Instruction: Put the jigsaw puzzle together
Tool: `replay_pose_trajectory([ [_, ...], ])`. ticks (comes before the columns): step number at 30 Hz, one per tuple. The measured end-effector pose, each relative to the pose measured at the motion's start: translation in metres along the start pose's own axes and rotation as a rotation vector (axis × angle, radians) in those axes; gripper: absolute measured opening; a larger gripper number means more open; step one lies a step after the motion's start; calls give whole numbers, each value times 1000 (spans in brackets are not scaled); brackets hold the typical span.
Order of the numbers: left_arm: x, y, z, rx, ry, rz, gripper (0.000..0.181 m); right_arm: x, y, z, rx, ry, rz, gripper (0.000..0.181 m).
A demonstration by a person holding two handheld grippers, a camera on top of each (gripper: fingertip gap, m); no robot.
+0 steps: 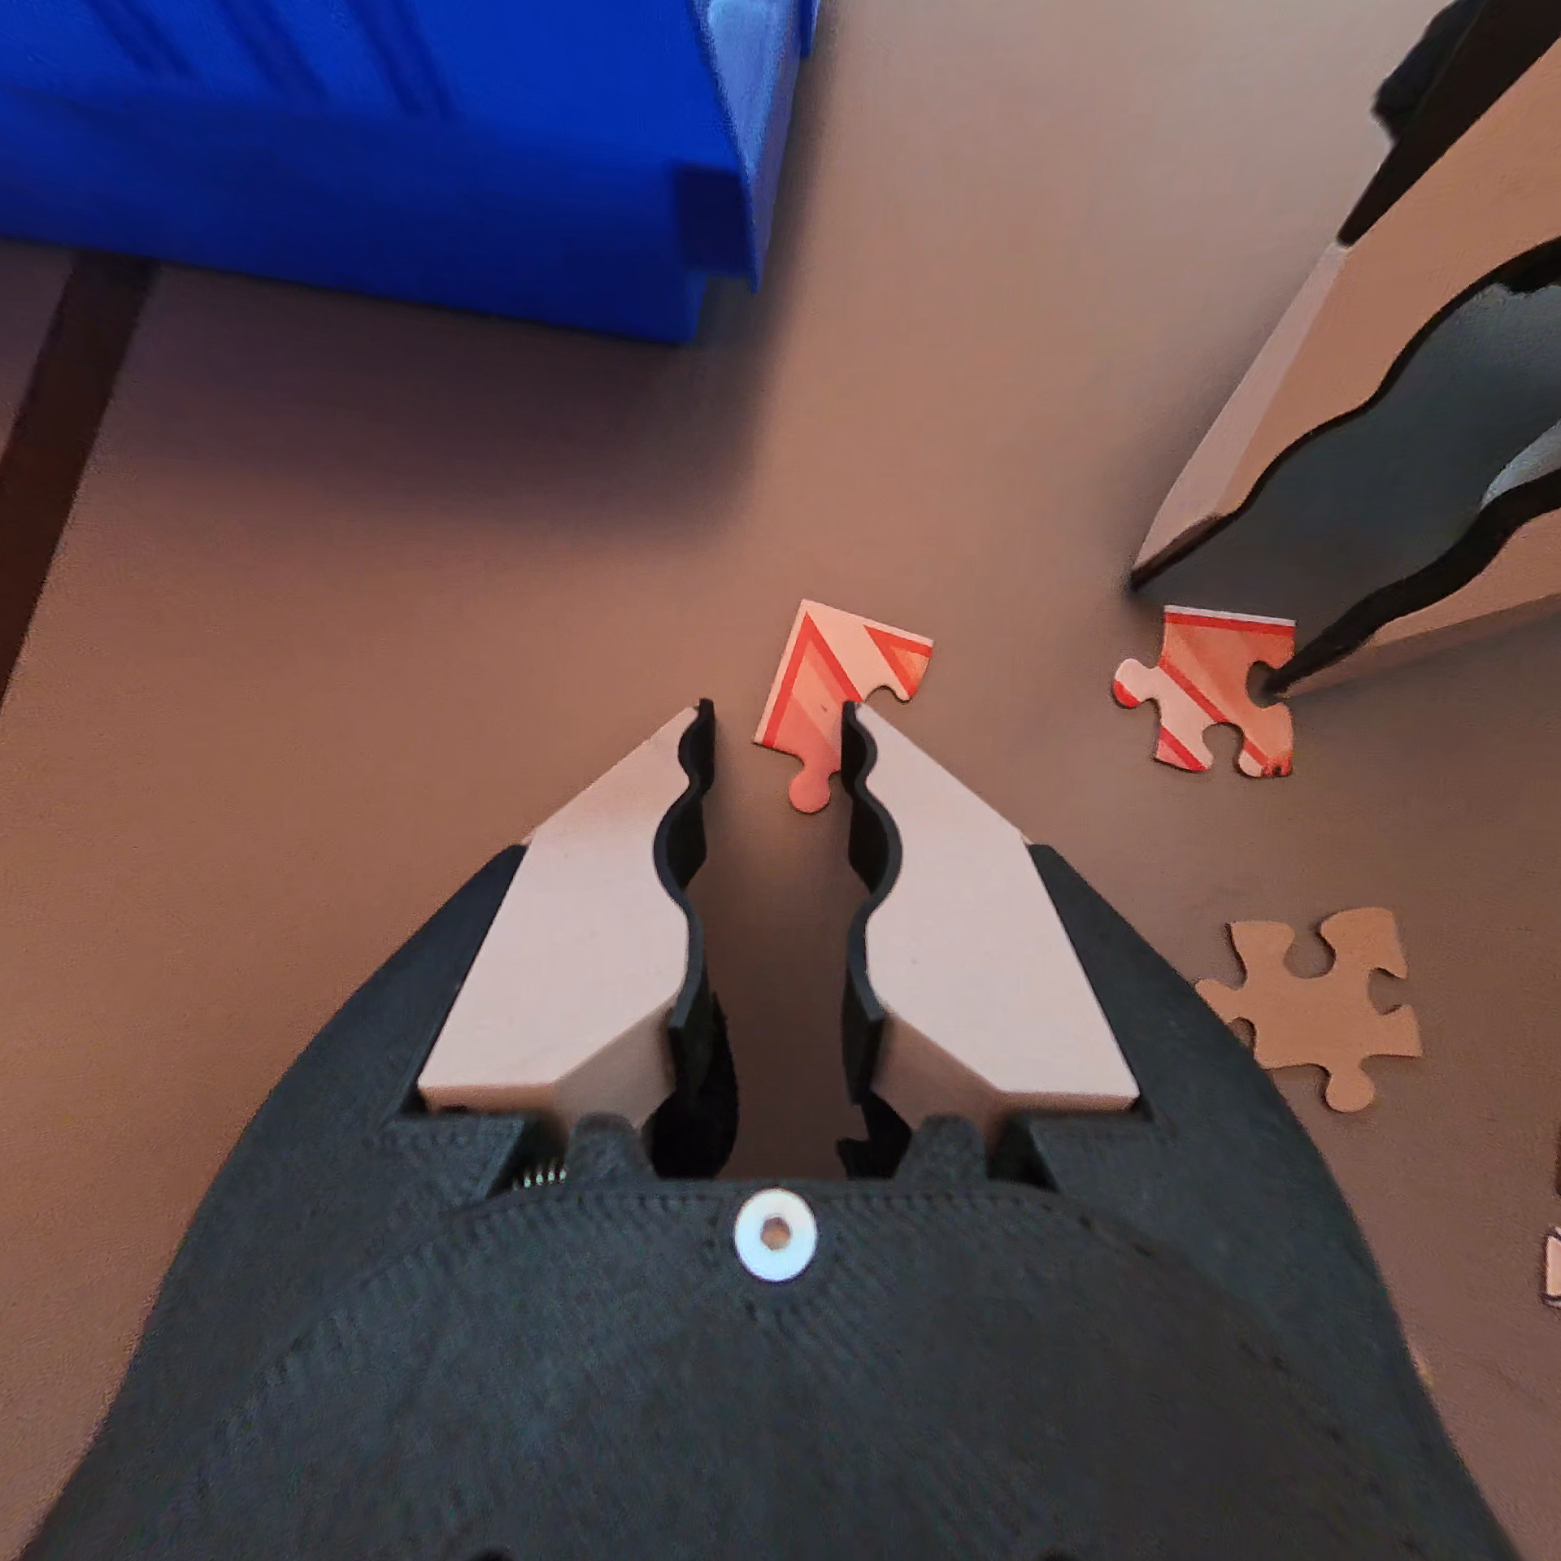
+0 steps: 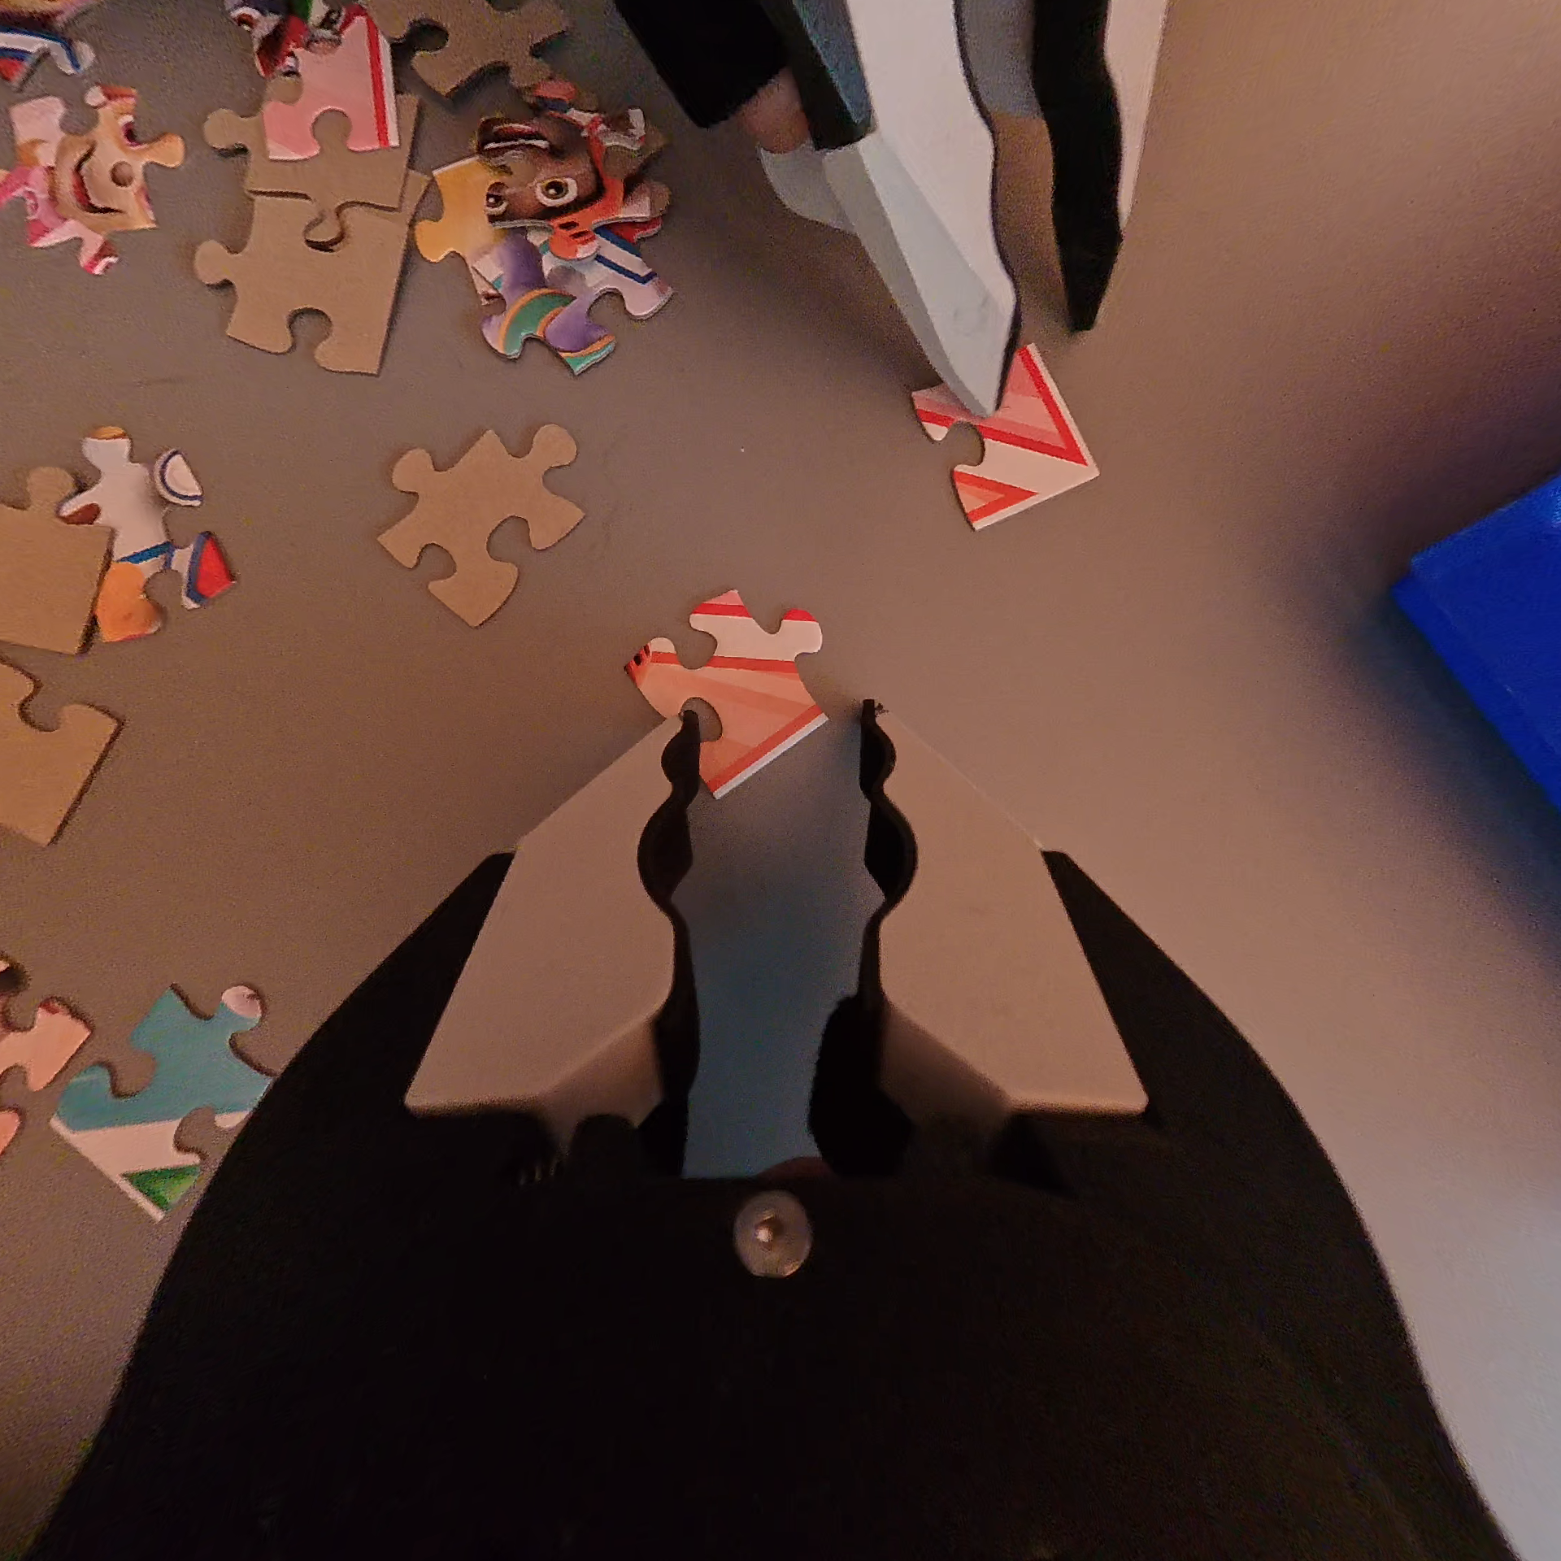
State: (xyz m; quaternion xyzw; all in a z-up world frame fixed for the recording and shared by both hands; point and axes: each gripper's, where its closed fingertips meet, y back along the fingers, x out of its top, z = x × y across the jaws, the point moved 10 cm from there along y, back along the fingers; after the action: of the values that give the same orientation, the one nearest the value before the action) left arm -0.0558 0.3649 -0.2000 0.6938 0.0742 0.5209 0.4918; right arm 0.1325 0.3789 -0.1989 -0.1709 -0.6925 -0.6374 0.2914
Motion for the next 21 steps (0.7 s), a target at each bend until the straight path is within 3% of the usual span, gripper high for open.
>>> replay_pose_trajectory([
  [3,-3,0,-1,-17,19,22,30,3,-4,6,43,13,20,22],
  [9,-6,2,5,-22,33,29,27,9,-10,6,37,22,77,18],
  [10,-6,2,7,-18,38,34,29,12,-10,6,34,32,97,0],
  [15,-8,2,10,-72,67,55,24,19,-17,6,-30,66,87,0],
  [16,-8,3,11,-89,74,50,24,21,-16,7,-45,65,95,4],
  [18,-8,5,11,-93,68,29,22,21,-12,13,-78,60,80,31],
  [21,-6,7,8,-73,63,43,23,18,-6,26,-78,-5,62,42],
])
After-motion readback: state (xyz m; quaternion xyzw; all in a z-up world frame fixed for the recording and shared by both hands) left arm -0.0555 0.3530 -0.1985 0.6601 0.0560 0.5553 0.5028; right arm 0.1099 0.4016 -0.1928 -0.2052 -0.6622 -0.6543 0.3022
